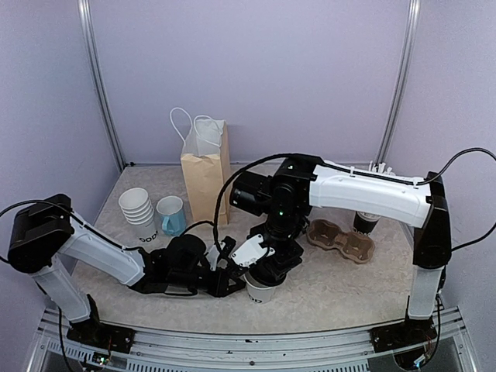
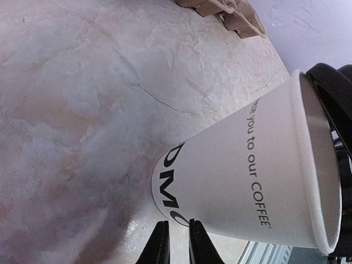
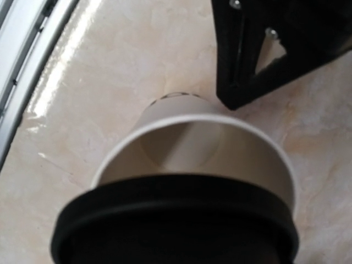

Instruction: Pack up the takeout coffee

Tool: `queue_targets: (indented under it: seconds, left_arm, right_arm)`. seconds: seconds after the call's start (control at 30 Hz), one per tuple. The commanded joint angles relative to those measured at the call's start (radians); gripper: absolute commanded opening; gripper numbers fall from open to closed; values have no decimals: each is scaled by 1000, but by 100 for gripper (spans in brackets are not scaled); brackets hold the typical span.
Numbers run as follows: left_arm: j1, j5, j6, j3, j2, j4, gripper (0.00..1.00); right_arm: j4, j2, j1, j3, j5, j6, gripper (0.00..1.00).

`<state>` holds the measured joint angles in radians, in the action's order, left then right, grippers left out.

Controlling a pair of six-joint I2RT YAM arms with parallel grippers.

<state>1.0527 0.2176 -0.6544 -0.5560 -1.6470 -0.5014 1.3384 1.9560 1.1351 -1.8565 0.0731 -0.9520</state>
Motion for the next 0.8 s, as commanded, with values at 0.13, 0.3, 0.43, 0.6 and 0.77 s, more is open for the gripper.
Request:
queue_targets:
  seconds: [0.13,0.3,0.43,0.6,0.77]
  left_arm:
    - [-6,25,-3,-12,-40,-71,14]
    - [-7,31,-2,-25,-60,-77,14]
    - [-12,29,-7,-18,-61,-81,14]
    - [-21,28,-15,-1,-54,-93,14]
    - [-29,25,-17,8,-46,-84,15]
  right_arm:
    - [-4,52,25,-28,-12,13,69]
    - [-22,72,38,-38,-31,27,71]
    - [-14,85,44,-38,-25,28,77]
    - [-23,85,46,-47,-31,36,83]
    - [-16,65,46,-55,-40,33,88]
